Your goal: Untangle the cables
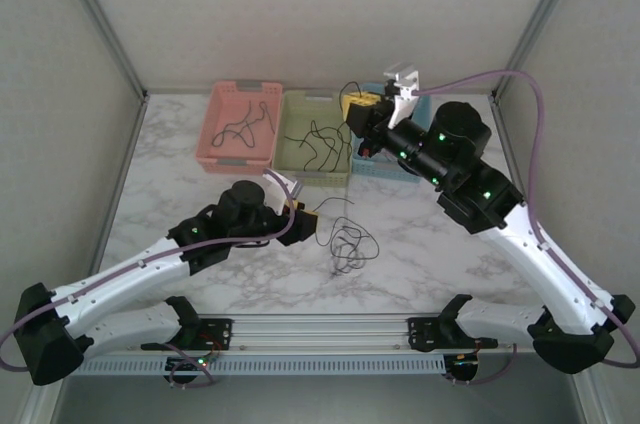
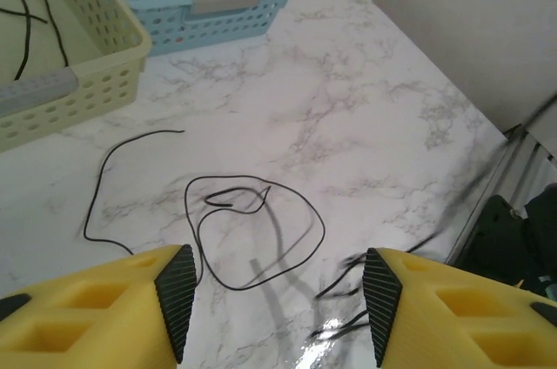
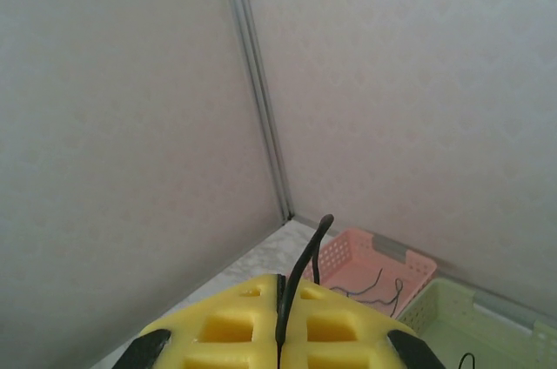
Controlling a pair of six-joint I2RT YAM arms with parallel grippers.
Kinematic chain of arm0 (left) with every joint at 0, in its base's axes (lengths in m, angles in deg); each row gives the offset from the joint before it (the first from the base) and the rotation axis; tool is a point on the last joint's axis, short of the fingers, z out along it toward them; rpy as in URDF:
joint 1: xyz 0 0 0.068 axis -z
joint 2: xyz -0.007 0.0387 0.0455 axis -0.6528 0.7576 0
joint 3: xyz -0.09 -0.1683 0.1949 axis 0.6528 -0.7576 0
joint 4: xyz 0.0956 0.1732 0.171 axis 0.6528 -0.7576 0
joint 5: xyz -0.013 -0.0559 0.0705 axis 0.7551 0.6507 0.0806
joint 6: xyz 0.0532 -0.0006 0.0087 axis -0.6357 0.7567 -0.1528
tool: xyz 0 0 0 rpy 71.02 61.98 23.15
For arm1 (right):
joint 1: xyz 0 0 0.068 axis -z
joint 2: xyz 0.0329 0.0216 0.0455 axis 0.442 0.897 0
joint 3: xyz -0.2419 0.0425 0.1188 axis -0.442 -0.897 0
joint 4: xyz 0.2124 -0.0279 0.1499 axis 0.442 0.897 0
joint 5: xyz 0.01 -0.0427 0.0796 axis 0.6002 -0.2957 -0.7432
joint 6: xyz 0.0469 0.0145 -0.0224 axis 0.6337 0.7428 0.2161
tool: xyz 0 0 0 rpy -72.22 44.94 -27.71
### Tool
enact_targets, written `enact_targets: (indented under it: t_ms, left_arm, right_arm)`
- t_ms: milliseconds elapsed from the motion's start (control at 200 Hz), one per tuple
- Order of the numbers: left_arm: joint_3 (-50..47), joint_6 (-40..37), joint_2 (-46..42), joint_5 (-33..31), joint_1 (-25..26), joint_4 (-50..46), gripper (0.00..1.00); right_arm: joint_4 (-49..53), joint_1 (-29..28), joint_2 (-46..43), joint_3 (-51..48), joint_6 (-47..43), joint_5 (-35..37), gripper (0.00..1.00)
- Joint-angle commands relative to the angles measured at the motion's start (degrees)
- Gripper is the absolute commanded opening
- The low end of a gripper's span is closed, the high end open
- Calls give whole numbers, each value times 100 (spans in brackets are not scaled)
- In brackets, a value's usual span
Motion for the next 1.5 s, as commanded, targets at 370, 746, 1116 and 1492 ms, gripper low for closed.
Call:
enact_targets:
  t_ms: [370,746,1116,1492]
  left_arm:
    - [-839,307,-485,-468,149,125,64]
    - [-1260,932,-857,-1520,149,-499,63]
    - [-1302,842,-199,-1255,116,-60,59]
    - [-1025,654,1472,-872,-540,1198,49]
  right_arm:
    - [-681,18,351,-823,610,161,0]
    - [-763,16,423,-796,526,235,0]
    - [-712,18,367,-593,583,139,0]
    - [-541,19,88,-467,730,37,0]
